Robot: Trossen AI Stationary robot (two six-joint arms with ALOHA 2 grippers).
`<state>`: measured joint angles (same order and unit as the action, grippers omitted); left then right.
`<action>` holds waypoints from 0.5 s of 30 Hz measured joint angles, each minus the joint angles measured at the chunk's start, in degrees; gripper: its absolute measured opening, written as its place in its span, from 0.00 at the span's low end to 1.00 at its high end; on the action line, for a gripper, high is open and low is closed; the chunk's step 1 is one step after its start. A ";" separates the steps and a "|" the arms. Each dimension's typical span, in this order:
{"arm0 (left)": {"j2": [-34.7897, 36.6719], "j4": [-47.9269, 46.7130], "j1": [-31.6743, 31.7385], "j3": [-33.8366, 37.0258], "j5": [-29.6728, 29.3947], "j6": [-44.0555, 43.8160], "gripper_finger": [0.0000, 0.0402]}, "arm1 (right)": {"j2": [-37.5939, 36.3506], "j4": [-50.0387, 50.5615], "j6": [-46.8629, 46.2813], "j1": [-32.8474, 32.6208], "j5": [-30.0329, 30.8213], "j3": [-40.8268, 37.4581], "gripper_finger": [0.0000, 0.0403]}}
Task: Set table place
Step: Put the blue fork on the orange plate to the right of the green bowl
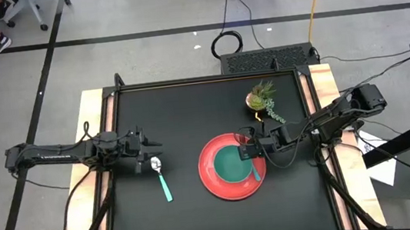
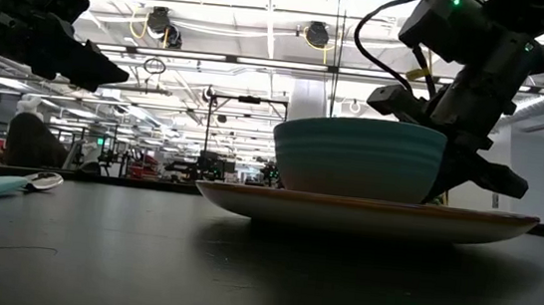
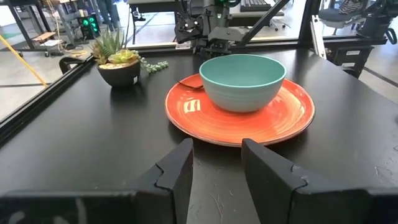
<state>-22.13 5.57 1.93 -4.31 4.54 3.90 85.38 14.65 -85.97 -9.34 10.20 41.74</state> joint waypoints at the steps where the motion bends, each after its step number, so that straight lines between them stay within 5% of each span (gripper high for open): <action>1: 0.02 -0.01 0.00 0.01 -0.01 -0.02 0.36 | 0.00 0.06 0.06 0.00 0.00 0.00 0.01; 15: 0.01 -0.04 -0.04 0.00 0.09 -0.42 0.36 | 0.02 0.16 3.03 1.86 -2.80 0.00 0.01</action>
<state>-22.12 5.53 1.89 -4.30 4.62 3.48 85.41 14.81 -82.94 -7.48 7.40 41.74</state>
